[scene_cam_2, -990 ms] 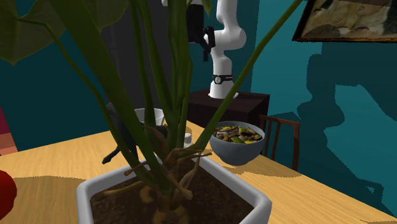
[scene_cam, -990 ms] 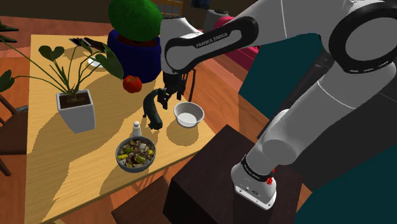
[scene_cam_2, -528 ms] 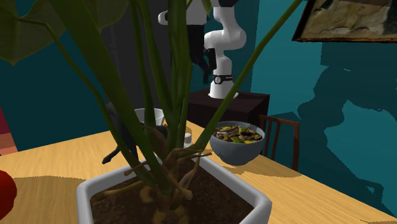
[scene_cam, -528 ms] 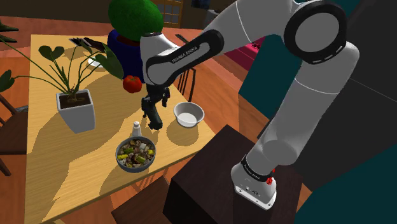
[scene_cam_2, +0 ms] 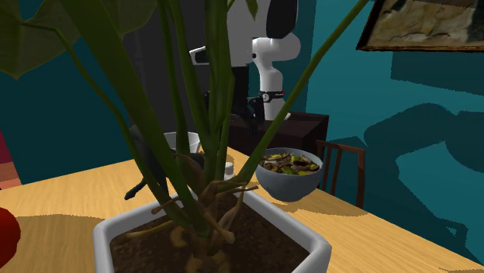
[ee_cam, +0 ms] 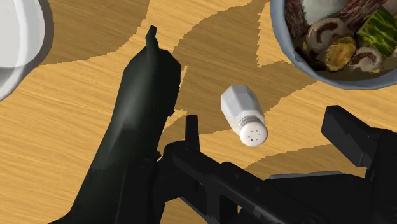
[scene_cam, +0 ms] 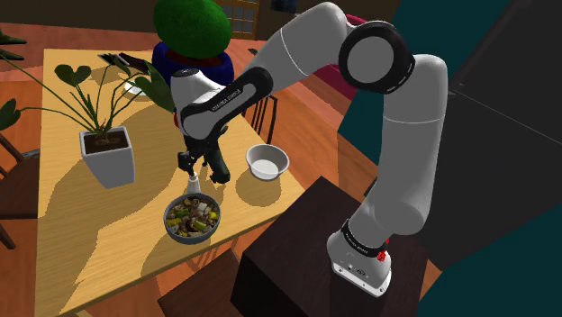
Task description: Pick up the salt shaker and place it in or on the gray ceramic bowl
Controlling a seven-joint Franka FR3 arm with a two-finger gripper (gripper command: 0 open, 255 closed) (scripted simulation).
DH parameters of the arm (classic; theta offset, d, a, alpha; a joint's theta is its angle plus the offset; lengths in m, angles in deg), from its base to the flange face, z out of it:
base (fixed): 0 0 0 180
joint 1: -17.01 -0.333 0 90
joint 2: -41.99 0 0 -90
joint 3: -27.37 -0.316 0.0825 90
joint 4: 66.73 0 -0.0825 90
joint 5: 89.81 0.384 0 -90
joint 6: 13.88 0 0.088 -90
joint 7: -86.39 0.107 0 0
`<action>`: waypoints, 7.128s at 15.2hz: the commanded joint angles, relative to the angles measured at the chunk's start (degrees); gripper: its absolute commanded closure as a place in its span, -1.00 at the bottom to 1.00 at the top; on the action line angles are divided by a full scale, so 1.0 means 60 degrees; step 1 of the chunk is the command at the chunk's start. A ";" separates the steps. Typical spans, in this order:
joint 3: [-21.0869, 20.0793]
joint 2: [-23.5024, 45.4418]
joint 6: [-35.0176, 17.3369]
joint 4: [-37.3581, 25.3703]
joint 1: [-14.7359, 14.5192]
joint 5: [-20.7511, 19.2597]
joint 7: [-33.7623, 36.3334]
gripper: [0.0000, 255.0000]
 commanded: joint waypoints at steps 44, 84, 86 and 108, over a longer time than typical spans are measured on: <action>0.0021 0.0515 0.0691 -0.1202 -0.0179 -0.0090 0.0041 1.00; -0.1187 -0.2693 0.1059 0.1658 -0.1207 0.0765 0.1848 1.00; -0.1167 -0.2523 0.0829 0.1727 -0.1222 0.0688 0.1903 1.00; -0.1040 -0.1710 -0.0139 0.1931 -0.1313 0.0309 0.2170 -1.00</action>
